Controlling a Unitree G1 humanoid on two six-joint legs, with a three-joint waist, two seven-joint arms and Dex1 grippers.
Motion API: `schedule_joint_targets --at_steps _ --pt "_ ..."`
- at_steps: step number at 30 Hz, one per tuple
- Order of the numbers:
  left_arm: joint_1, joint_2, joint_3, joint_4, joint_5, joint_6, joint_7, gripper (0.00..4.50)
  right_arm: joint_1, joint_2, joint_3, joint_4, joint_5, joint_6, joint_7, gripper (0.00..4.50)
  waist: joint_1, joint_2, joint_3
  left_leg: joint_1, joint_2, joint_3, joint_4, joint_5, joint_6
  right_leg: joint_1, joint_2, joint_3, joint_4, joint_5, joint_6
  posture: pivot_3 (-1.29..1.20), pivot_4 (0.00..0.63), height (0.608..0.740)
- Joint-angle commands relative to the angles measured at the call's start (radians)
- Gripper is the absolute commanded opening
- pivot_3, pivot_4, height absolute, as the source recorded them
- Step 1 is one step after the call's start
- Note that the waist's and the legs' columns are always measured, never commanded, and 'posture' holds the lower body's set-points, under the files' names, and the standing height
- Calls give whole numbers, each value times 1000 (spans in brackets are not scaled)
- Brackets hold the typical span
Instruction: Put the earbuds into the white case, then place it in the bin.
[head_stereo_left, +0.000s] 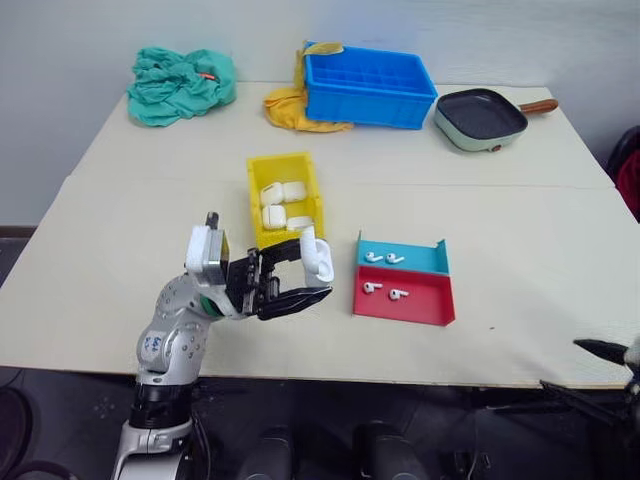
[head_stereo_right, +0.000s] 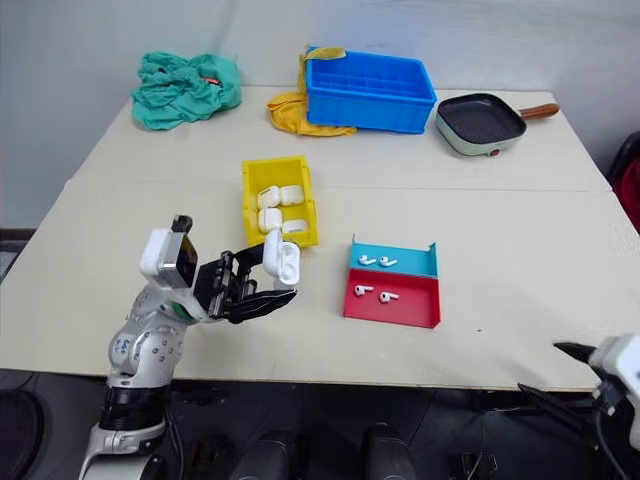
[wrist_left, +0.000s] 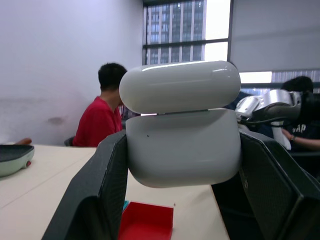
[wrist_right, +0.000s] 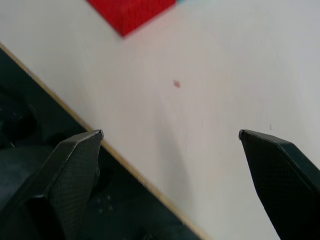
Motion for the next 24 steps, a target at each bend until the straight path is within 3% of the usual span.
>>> schedule_joint_targets --at_steps 1,6,10,13,19,24 --pt "13 -12 2 1 -7 -78 -18 2821 -110 -134 38 -105 108 136 12 4500 6 0 0 0 0 0 0 1 0 0 0 0 0 0 0 0 150 740" --pt "51 8 -7 19 8 -140 -55 2821 -385 -339 257 -183 238 355 -63 4500 28 -1 0 -4 0 -4 0 1 0 -3 -1 -3 2 0 0 0 150 740" --pt "74 29 0 35 7 -161 -66 2821 -669 -342 538 -221 250 479 -179 4500 32 -1 0 -7 -1 -6 2 0 0 -5 -2 -5 0 0 0 0 150 740" --pt "87 42 6 44 4 -172 -66 2821 -815 -286 706 -205 171 514 -244 3887 30 -1 1 -8 -1 -8 2 0 0 -5 -2 -6 -2 0 0 0 150 740" --pt "109 55 16 54 11 -193 -45 2821 -942 -236 915 -165 -8 500 -278 1803 28 -1 1 -9 -2 -8 1 0 0 -6 -2 -7 -1 0 0 0 150 740" --pt "124 50 4 37 19 -209 -19 2821 -1041 -207 1027 -124 -102 501 -243 1803 26 -1 1 -9 -2 -8 1 1 0 -7 -2 -7 -1 0 0 0 150 740"
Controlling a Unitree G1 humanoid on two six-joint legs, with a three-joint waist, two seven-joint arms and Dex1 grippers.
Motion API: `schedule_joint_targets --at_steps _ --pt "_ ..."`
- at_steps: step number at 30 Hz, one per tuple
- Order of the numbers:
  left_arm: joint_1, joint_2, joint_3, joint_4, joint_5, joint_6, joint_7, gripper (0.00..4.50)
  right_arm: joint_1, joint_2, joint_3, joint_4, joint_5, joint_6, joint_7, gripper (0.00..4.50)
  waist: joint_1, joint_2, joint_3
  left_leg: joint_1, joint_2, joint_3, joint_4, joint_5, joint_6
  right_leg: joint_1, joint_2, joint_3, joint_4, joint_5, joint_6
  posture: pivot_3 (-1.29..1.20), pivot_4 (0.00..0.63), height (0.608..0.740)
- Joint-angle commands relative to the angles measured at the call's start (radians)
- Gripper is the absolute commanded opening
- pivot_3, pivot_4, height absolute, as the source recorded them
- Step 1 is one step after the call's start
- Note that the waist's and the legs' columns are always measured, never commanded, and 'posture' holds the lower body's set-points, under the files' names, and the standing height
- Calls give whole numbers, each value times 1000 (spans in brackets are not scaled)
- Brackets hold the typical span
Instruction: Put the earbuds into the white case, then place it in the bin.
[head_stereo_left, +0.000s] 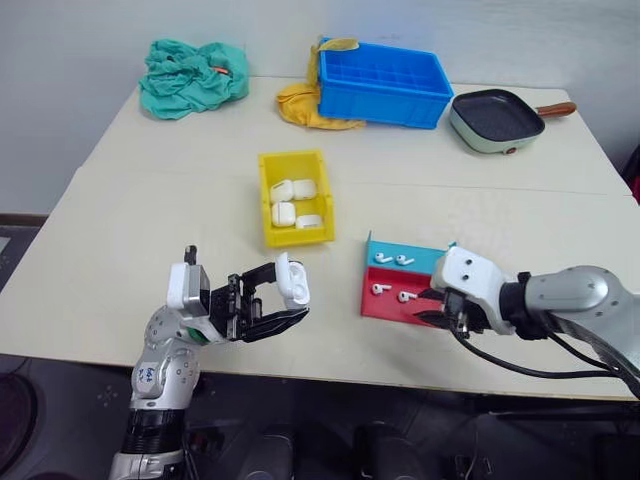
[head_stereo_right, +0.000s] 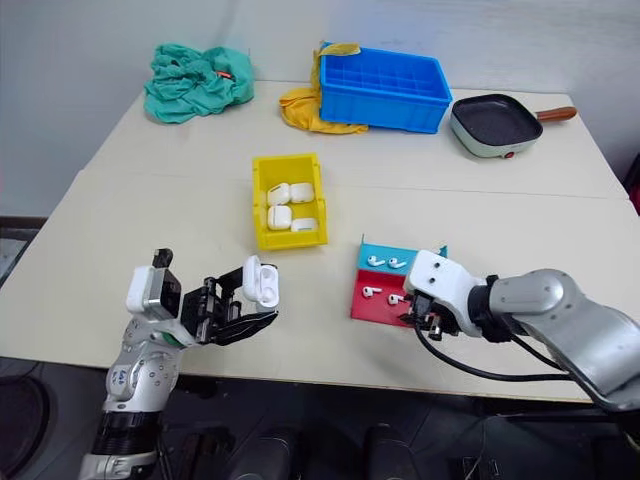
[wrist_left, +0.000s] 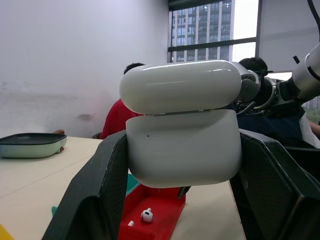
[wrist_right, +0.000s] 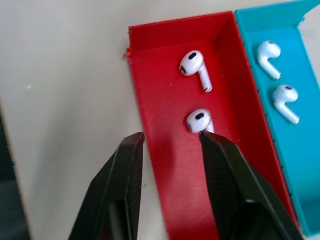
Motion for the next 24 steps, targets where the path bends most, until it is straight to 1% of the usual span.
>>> schedule_joint_targets --at_steps 1,9,13,18,24 --pt "12 -3 -7 -39 0 -24 20 2821 -63 19 53 22 -65 -7 33 1803 0 0 0 0 0 0 0 0 0 0 0 0 0 0 0 0 150 740" --pt "29 -4 -34 -68 11 -42 51 2821 -189 74 180 111 -170 -1 115 1803 -1 0 0 0 0 0 0 0 0 0 0 0 0 0 0 0 150 740" --pt "34 -1 -43 -82 15 -46 67 2821 -227 107 230 154 -223 -14 143 1803 -1 0 0 0 0 0 0 0 0 0 0 0 0 0 0 0 150 740" --pt "42 5 -44 -93 14 -50 79 2821 -253 153 257 194 -277 -33 163 1803 -2 0 0 0 0 0 0 0 0 -1 0 0 1 0 0 0 150 740" --pt "50 16 -43 -100 10 -52 86 2821 -264 182 285 225 -330 -49 200 1803 -3 0 0 0 0 0 0 0 0 -1 0 0 1 0 0 0 150 740"
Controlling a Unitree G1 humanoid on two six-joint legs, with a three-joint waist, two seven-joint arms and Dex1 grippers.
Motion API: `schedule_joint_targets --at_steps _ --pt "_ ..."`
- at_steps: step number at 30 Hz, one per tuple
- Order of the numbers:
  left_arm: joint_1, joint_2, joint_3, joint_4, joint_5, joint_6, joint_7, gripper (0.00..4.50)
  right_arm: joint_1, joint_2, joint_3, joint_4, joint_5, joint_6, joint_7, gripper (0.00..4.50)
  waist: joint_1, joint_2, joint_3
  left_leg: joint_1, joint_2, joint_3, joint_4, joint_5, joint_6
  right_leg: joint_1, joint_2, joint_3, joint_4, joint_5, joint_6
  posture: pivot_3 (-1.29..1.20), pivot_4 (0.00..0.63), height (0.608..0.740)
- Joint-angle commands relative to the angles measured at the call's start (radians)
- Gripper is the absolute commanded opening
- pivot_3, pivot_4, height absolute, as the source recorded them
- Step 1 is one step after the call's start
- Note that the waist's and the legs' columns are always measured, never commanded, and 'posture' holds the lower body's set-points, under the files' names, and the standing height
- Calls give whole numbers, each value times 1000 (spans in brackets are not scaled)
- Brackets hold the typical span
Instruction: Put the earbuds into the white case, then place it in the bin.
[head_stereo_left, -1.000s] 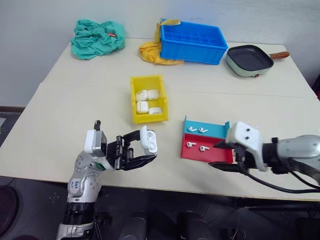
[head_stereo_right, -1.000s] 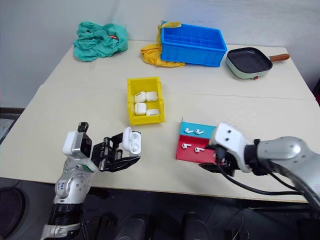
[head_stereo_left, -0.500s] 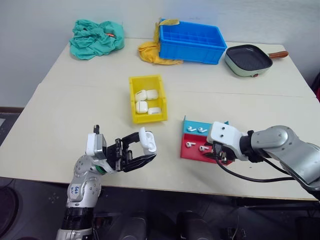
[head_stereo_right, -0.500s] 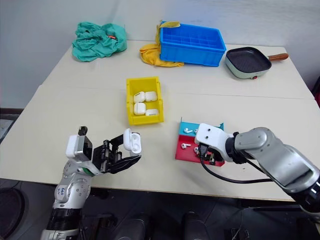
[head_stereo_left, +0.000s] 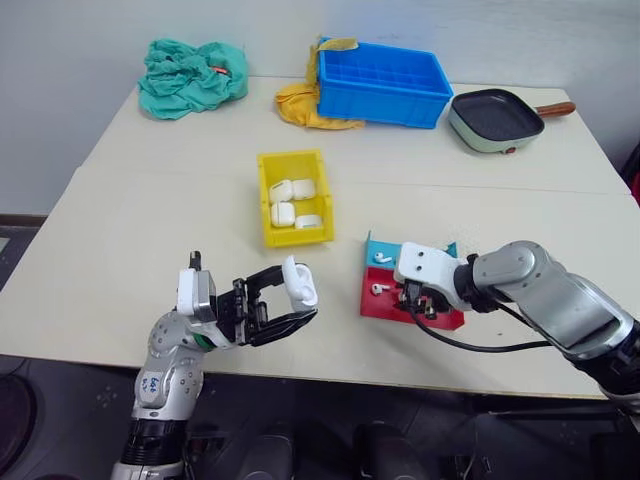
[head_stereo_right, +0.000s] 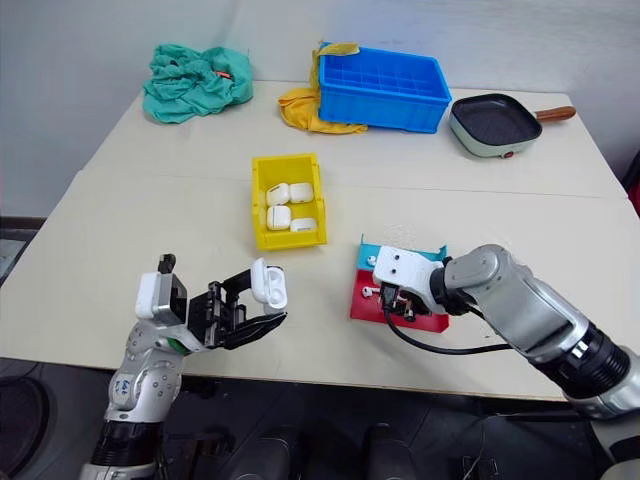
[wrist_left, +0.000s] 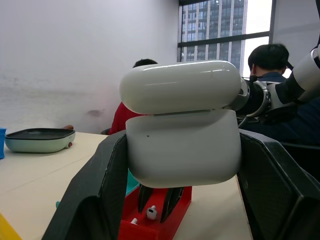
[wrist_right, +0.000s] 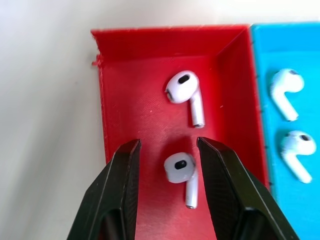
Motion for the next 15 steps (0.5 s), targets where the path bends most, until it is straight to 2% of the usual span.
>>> schedule_joint_targets --at_steps 1,15 --pt "9 8 4 -49 -9 -13 6 2821 -21 6 7 5 -35 -18 27 1803 0 0 0 0 0 0 0 0 0 0 0 0 0 0 0 0 150 740" --pt "15 20 9 -47 -16 -10 7 2821 -3 -33 -16 76 -124 -89 119 1803 0 0 0 0 0 0 0 0 0 0 0 0 0 0 0 0 150 740"
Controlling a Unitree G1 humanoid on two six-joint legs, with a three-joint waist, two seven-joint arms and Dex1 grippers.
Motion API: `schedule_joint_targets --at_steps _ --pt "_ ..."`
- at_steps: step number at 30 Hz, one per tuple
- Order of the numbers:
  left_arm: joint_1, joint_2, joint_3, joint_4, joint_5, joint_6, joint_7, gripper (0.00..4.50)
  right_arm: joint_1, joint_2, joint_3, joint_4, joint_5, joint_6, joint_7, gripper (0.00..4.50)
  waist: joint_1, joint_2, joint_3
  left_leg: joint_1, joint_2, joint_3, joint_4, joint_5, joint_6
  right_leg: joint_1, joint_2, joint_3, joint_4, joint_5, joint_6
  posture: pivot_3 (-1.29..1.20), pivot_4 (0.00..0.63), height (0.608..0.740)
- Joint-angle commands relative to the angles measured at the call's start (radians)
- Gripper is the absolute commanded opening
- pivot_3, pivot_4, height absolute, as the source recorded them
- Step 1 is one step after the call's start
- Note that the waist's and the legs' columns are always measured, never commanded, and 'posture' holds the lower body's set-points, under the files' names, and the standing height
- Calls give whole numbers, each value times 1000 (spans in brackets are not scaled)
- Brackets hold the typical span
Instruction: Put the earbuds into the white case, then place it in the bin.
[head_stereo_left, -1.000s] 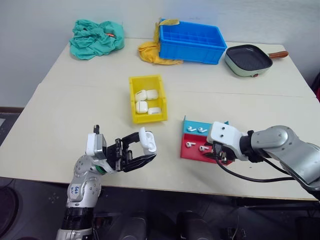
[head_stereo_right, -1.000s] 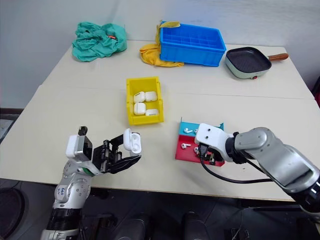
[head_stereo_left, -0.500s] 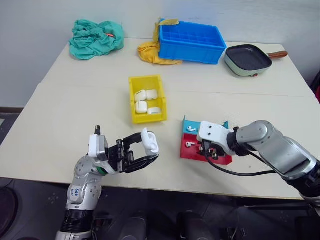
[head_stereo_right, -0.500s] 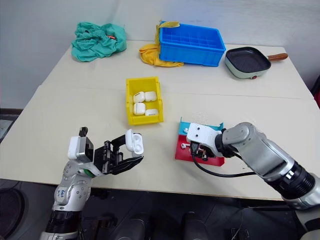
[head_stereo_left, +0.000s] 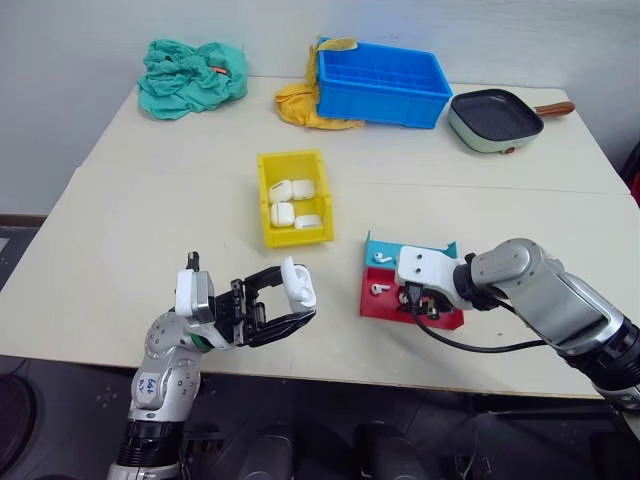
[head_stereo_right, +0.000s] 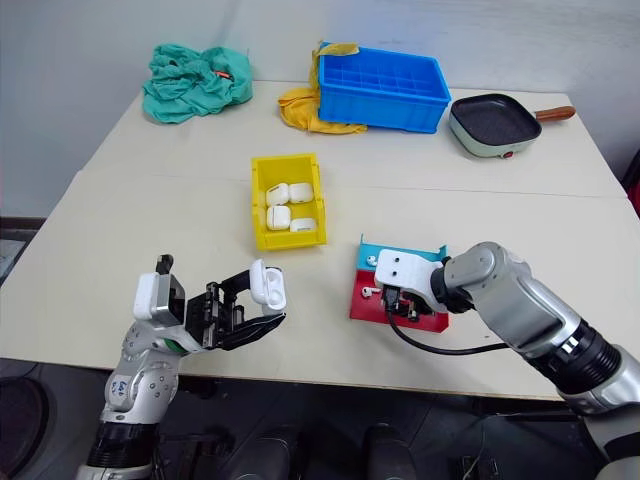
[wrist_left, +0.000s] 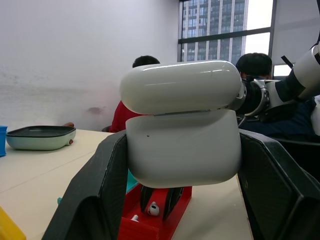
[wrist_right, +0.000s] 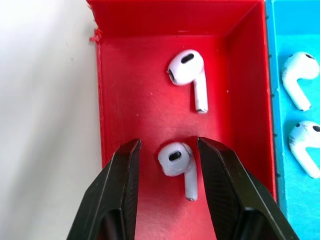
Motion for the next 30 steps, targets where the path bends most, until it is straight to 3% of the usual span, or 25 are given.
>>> schedule_joint_targets --at_steps 1,30 --pt "10 8 9 -38 -15 -11 1 2821 9 -32 -21 10 -32 -28 24 1803 0 0 0 0 0 0 0 0 0 0 0 0 0 0 0 0 150 740" --pt "20 3 4 -30 -6 -20 -3 2821 26 24 -32 11 -55 -47 43 1803 -18 0 0 0 0 0 0 0 0 0 0 0 0 0 0 0 150 740"
